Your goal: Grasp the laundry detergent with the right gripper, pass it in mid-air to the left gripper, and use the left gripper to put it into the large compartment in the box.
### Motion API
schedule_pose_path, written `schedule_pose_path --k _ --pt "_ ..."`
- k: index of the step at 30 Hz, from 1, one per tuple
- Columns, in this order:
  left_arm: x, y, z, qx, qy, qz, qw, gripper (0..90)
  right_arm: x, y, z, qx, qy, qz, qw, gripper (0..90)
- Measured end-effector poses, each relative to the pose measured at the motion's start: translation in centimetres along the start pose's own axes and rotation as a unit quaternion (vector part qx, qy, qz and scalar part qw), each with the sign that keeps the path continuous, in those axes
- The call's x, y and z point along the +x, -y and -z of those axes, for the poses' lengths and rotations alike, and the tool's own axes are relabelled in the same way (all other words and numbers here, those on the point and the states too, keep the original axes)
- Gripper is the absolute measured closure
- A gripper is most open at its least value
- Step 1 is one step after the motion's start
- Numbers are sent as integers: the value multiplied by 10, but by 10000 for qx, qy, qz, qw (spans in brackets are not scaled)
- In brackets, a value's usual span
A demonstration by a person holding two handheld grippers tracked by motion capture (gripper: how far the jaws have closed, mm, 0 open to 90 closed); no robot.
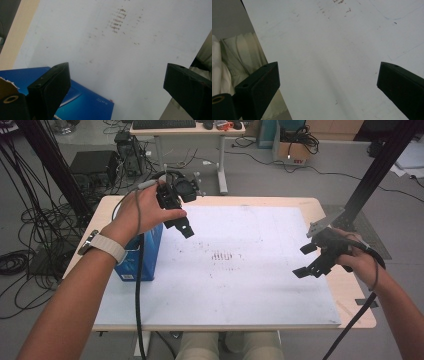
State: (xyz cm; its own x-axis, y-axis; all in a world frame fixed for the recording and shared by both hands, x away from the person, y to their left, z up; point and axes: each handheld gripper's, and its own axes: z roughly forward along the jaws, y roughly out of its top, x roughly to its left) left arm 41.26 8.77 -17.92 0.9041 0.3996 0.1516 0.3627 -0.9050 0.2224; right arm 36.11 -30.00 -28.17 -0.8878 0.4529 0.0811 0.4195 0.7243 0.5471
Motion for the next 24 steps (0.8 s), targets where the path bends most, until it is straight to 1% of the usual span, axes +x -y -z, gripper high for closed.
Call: schedule_pose_path --k 1,3,7,11,14,17,18,19,22,23,24 --pt "0 -1 -1 -41 10 -14 10000 77 0 0 0 0 1 -2 10000 44" --pt "-1 -1 -1 -3 22 2 10000 77 -1 0 0 -20 -2 -4 10000 44" --pt "0 -1 -2 -52 34 22 10000 78 -1 -1 0 -6 -13 12 10000 44" --pt "1 0 -2 -21 33 53 10000 77 -1 -1 -1 -23 -16 10 10000 43" --pt "1 0 -3 -50 42 54 10000 77 -1 0 -2 -28 -25 5 10000 44" --pt "1 1 -2 -26 42 60 10000 80 -2 0 -3 31 -33 -9 10000 43" --pt "1 1 -2 -30 46 65 10000 81 -2 0 -1 155 -31 39 9999 44" --pt "1 1 -2 -36 42 73 10000 81 -3 0 -2 157 -35 38 9999 44" --pt "1 1 -3 -35 45 65 10000 82 -2 -1 -1 143 -34 38 9999 44" --pt "1 1 -3 -61 42 54 10000 82 -2 -1 -2 108 -34 35 9999 44" --pt "2 2 -3 -64 58 44 10000 82 -1 0 -3 3 -42 -11 10000 44"
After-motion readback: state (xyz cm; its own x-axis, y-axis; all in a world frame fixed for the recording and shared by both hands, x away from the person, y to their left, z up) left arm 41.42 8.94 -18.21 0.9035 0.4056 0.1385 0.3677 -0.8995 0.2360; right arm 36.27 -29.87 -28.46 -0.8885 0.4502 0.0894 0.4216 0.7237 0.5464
